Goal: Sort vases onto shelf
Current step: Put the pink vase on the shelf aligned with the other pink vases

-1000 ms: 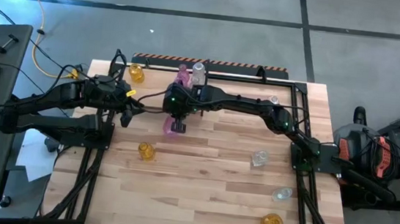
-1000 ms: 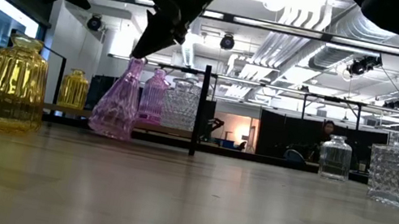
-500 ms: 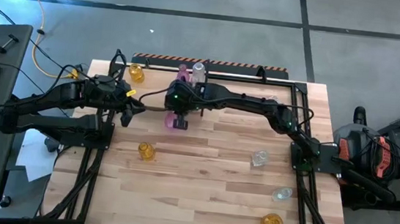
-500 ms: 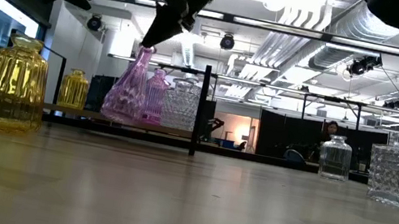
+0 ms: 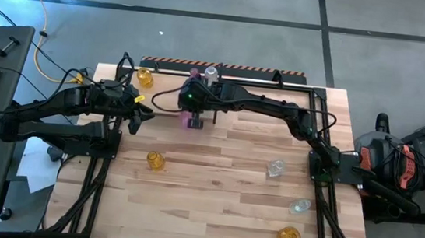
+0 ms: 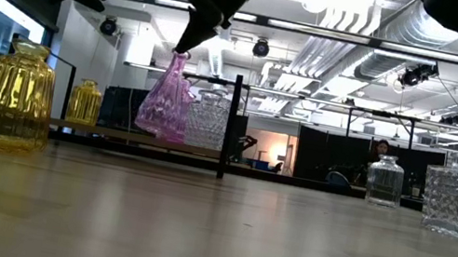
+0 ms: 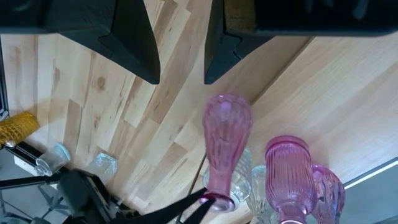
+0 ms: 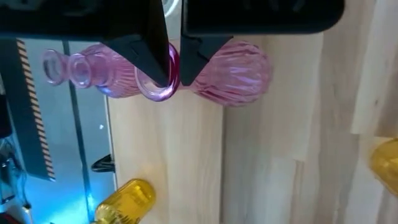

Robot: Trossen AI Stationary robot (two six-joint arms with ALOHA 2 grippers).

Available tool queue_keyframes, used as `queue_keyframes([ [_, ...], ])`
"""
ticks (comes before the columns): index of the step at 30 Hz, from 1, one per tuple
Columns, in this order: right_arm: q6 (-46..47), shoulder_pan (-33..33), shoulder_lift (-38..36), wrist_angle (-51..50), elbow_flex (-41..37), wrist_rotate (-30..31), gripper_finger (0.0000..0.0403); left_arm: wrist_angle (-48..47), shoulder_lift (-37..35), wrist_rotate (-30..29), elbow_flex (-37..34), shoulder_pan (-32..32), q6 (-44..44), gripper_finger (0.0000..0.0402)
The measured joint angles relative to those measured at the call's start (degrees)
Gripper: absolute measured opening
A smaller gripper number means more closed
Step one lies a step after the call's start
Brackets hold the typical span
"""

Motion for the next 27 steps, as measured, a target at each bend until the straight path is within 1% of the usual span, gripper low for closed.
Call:
queue_keyframes([
  [22, -3.9, -2.6, 0.0, 1.8, -0.1, 0.7, 0.0, 0.0, 0.0, 0.0, 0.0, 0.0, -0.5, 0.0117],
  [27, -3.9, -2.8, 0.2, 2.1, -0.1, -0.8, 0.0, 0.0, 0.0, 0.3, 0.0, 0.0, -0.5, 0.0117],
])
